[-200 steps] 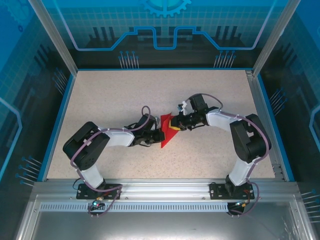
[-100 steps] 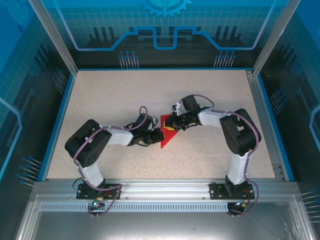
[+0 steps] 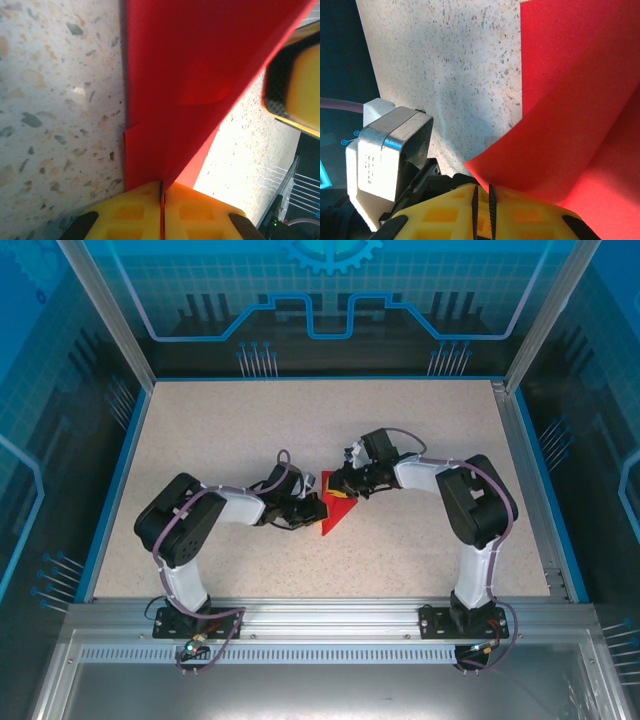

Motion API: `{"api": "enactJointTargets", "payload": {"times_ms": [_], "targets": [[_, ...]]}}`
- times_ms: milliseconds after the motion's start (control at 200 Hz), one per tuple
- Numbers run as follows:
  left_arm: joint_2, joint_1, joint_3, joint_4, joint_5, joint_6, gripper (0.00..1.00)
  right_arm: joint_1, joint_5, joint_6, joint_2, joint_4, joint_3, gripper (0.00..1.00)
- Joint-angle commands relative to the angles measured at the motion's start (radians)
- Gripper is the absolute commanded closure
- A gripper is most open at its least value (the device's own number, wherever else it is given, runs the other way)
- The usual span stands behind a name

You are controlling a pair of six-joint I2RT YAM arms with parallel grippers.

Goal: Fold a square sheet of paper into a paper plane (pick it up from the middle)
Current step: Fourth fold the wing at the center of the table.

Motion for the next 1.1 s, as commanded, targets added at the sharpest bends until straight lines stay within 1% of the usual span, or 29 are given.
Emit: {"api": "enactJointTargets", "payload": {"times_ms": [0,145,450,655,830,980,1095], "targets": [[0.04,0.011,0.022,-0.055,0.01,0.012,0.91,0.01,0.015,0.014,0.034,0.002,0.026,0.83],[0.05,0.012,0.051,-0.104,0.024,0.03,0.91,0.011,0.046,0.02,0.048,-0.01,0.03,0.83],[0.062,0.022,0.049,-0.113,0.036,0.032,0.91,0.007,0.108,0.027,0.065,-0.039,0.019,0.83],[0.084,0.024,0.057,-0.11,0.063,0.041,0.91,0.006,0.11,0.008,-0.011,-0.035,0.001,0.82],[0.105,0.027,0.072,-0.109,0.106,0.047,0.91,0.007,0.051,-0.008,-0.092,0.025,-0.039,0.8],[0.117,0.035,0.085,-0.125,0.126,0.055,0.91,0.023,0.012,-0.008,-0.073,0.025,-0.016,0.79],[0.116,0.04,0.089,-0.138,0.117,0.053,0.92,0.036,0.049,-0.022,-0.048,-0.033,0.021,0.78]]}}
